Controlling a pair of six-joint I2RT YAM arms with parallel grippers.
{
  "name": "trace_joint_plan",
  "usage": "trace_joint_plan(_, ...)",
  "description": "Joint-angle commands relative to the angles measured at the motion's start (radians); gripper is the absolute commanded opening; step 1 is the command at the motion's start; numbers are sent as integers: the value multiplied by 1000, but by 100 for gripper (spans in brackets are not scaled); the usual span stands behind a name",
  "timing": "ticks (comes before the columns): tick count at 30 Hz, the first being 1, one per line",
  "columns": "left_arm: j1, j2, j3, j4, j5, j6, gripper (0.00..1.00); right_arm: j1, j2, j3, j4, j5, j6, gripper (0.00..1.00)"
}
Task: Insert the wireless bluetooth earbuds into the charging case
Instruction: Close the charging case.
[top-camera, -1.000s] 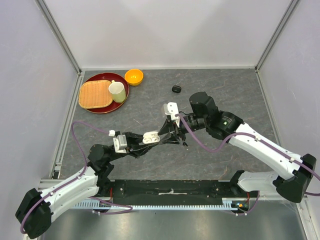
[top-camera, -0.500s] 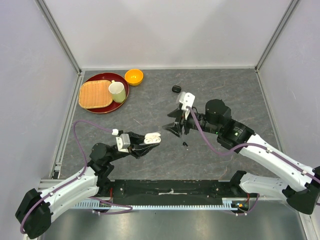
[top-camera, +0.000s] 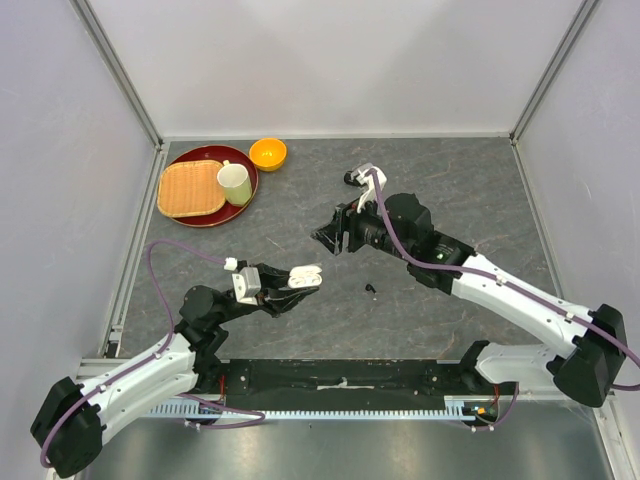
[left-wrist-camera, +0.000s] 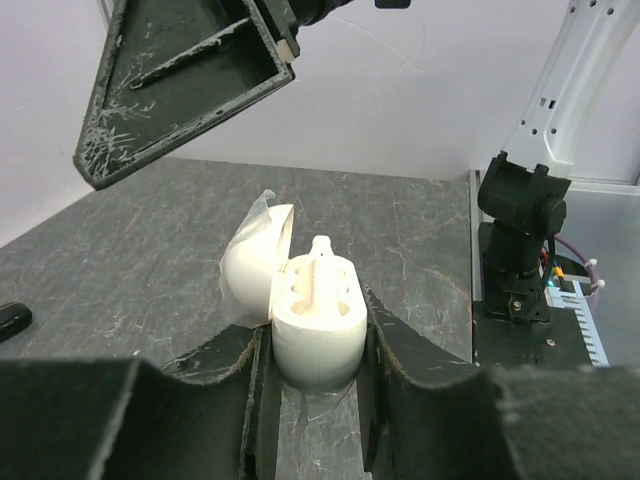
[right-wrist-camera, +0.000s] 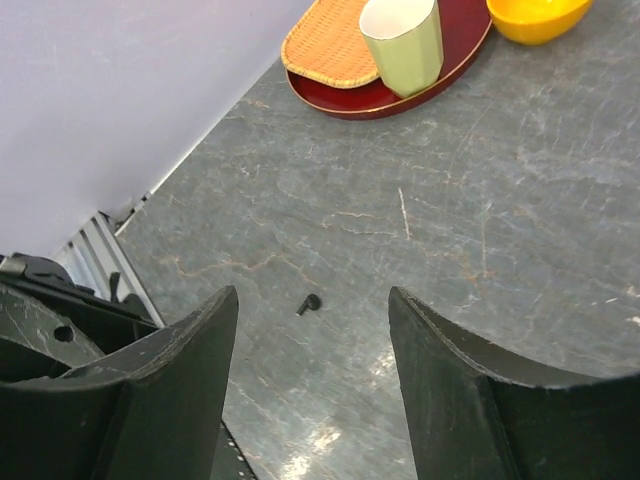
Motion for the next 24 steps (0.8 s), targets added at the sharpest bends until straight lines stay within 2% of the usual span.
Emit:
trace_joint_plan(1,-3,0,31,26,-10,24,2,1,36,39,45,3,165,69)
trace_joint_plan(8,-3,16,31,40,-8,18,2,0,85,33,23,-8,256,70)
trace_joint_plan(12,-3,22,32,42,-10,20,2,0,94,25,31,-72,237,70)
trace_joint_plan(24,-3,22,31,34,-18,21,2,0,105,-4,31,-98,240,70)
